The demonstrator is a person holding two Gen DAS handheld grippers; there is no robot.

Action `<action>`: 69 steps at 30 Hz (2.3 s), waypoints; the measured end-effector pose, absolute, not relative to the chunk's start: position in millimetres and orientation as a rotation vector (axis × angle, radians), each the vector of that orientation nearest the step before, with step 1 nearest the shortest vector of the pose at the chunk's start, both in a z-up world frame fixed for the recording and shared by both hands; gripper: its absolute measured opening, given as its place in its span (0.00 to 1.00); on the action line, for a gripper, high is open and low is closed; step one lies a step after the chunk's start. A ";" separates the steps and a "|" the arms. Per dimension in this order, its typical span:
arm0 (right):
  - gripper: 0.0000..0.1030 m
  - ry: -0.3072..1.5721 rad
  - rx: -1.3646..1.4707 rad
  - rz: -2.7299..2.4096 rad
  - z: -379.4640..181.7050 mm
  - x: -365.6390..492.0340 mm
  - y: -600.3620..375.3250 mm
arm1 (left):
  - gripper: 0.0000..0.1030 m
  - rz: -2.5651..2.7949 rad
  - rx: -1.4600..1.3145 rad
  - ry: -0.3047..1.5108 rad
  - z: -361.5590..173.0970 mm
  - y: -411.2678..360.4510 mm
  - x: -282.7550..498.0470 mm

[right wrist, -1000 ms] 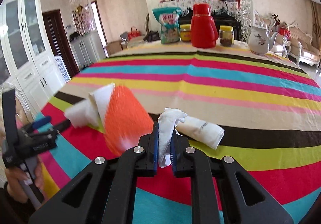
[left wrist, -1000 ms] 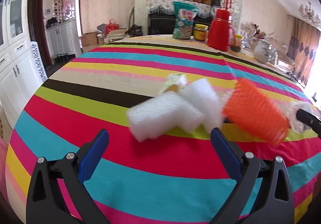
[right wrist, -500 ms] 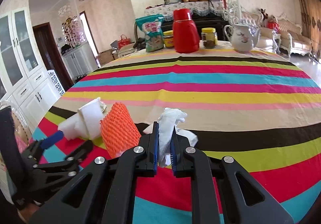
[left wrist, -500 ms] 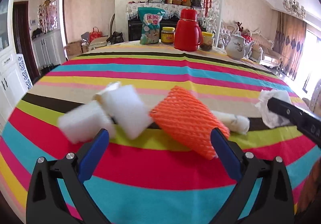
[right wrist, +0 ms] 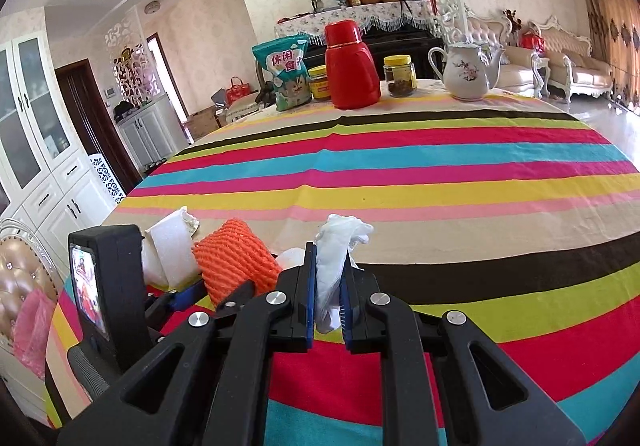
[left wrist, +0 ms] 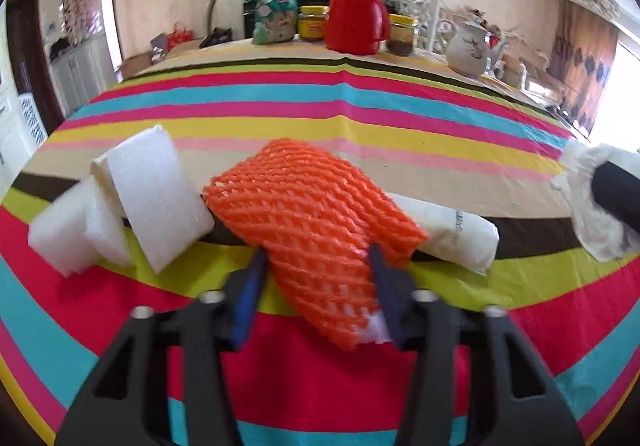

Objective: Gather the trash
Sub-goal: 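Grasp the orange foam net with the left gripper, then carry the orange net and white tissue to the pink bin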

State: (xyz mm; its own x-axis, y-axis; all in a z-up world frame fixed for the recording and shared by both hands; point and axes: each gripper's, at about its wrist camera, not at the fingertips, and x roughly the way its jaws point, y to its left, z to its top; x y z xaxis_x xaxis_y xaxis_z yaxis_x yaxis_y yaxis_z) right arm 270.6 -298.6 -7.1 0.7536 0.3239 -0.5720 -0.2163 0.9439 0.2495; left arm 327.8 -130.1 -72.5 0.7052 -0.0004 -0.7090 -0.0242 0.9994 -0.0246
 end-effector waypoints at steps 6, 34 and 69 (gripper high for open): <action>0.14 0.670 0.156 0.314 -9.7 273.5 -291.7 | 0.33 -0.008 0.024 0.711 -57.3 -125.7 304.3; 0.14 0.586 -0.105 0.599 7.3 208.6 -166.3 | 0.34 0.036 -0.030 0.508 5.5 5.6 173.2; 0.14 0.603 -0.295 1.008 11.8 136.0 95.7 | 0.35 0.375 -0.046 0.506 4.8 237.7 15.7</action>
State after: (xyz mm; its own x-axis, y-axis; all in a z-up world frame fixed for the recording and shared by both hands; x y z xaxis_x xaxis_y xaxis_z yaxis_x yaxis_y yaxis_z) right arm 136.0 95.7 11.8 0.3905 0.7004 -0.5974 -0.8576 0.5127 0.0404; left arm 15.7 237.7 4.8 0.8084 0.3391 -0.4810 -0.3617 0.9310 0.0486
